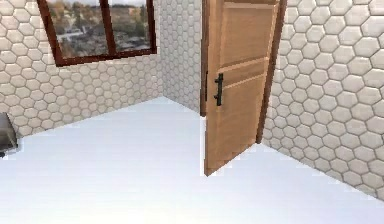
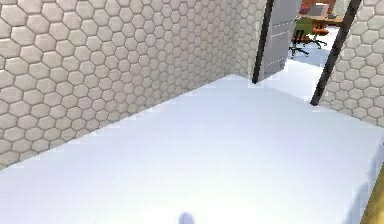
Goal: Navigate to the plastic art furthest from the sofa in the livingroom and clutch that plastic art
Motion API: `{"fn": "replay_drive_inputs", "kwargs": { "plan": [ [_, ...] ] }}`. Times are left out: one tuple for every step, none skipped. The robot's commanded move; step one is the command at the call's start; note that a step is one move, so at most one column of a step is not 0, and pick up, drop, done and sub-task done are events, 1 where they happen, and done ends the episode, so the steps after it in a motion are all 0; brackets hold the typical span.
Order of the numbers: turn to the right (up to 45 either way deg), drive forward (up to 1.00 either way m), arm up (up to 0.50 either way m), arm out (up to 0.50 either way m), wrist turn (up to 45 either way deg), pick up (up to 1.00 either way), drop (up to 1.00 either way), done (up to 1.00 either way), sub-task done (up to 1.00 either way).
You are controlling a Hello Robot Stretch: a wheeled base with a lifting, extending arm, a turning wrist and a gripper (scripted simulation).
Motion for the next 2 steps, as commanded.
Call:
{"fn": "replay_drive_inputs", "kwargs": {
  "plan": [
    [3.0, 0.00, 0.00, 0.00, 0.0, 0.00, 0.00, 0.00, 0.00],
    [0.0, 0.30, 0.00, 0.00, 0.0, 0.00, 0.00, 0.00, 0.00]
  ]
}}
